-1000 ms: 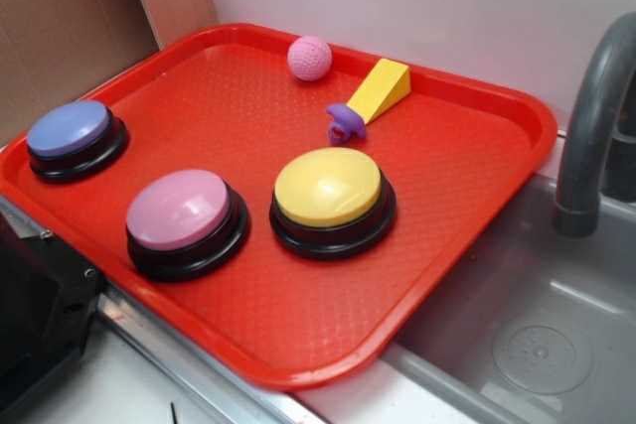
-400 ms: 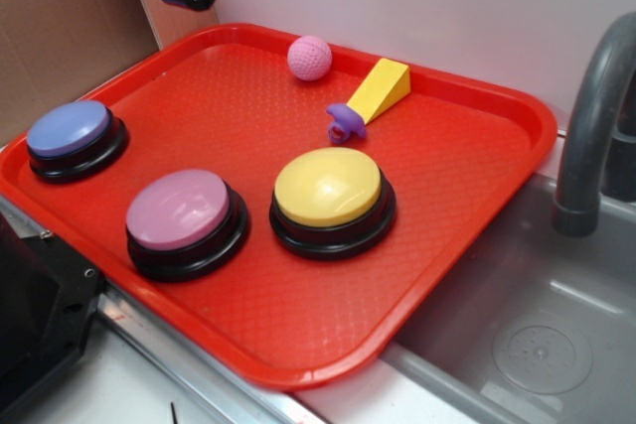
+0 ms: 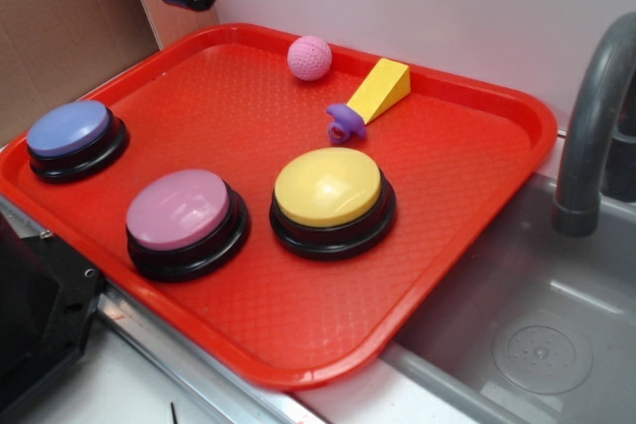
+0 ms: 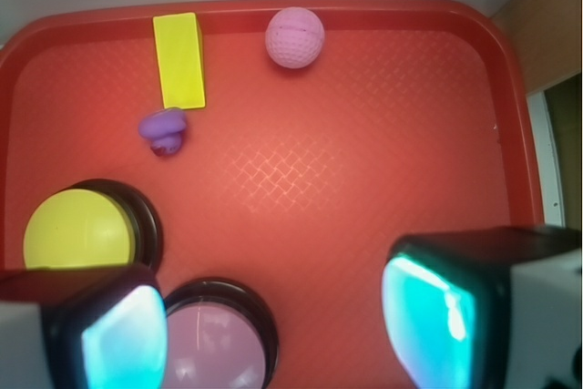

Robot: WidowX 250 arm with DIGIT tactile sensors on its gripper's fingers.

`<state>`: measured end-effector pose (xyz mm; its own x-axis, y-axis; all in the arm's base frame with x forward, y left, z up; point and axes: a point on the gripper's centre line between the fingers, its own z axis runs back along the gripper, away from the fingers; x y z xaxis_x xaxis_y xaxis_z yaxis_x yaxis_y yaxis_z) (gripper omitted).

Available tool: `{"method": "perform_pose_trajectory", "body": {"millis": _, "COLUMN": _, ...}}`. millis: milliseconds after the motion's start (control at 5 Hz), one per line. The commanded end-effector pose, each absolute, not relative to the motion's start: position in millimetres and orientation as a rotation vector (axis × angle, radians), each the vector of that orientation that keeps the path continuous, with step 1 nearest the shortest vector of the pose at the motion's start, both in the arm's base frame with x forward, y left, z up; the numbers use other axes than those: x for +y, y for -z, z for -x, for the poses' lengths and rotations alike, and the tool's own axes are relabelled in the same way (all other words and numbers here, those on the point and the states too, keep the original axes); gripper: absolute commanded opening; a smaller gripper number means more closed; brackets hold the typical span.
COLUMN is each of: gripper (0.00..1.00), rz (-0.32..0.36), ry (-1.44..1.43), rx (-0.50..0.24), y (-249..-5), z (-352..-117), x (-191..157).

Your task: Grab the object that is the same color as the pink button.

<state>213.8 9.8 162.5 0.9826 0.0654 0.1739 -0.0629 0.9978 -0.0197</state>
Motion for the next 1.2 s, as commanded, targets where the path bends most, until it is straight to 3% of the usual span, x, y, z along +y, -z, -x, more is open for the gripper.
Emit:
{"method": "perform_pose_trajectory", "body": {"millis": 0, "gripper": 1.0, "rz": -0.005, "ry": -0.148, "rx": -0.27, "y": -159.3, "z": -241.1, "x": 20.7}}
{"method": "perform_pose_trajectory", "body": {"millis": 200, "gripper": 1.0, "rz": -0.003, "ry": -0.185, "rx": -0.274, "y": -153.1, "z": -251.2, "x": 26.0}}
{"method": "perform_pose_trajectory", "body": {"millis": 400, "gripper": 1.0, "rz": 0.038, "ry": -0.186, "rx": -0.283, "y": -117.2, "z": -286.0, "x": 39.9}}
{"method": "perform_pose_trajectory", "body": {"millis": 600, "gripper": 1.0, "rz": 0.022, "ry": -0.18, "rx": -0.299, "y": -81.4, "z": -321.2, "x": 49.9}}
{"method": "perform_pose_trajectory", "body": {"millis": 800, "gripper": 1.0, "rz": -0.025, "ry": -0.123, "rx": -0.297, "y": -64.3, "z": -336.8, "x": 46.6}}
{"method": "perform_pose_trajectory", "body": {"millis": 1000, "gripper": 1.0, "rz": -0.041, "ry": -0.073, "rx": -0.391, "y": -80.6, "z": -308.4, "x": 38.5}}
